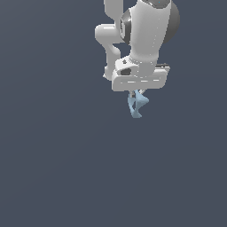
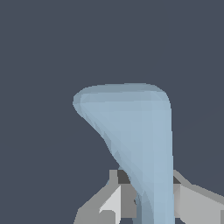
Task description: Pick up the object and move it to a goal position.
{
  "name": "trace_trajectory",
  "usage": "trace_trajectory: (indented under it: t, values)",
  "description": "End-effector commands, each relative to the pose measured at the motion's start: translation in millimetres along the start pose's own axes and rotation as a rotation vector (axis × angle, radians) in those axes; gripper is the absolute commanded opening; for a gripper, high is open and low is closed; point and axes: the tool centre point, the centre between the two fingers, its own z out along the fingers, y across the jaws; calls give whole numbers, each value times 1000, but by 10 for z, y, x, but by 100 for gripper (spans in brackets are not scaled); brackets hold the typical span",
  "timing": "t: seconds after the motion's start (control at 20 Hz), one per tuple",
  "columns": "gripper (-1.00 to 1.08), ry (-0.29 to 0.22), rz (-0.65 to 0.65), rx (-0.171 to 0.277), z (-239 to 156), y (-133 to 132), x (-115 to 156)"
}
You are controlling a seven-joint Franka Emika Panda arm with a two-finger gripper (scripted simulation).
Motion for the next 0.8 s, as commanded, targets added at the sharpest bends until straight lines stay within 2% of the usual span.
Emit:
trace_trajectory:
  t: [0.0, 0.75]
  values:
    - [-100, -1, 0, 0, -269, -60, -7]
    - [-100, -1, 0, 0, -1731, -395, 26]
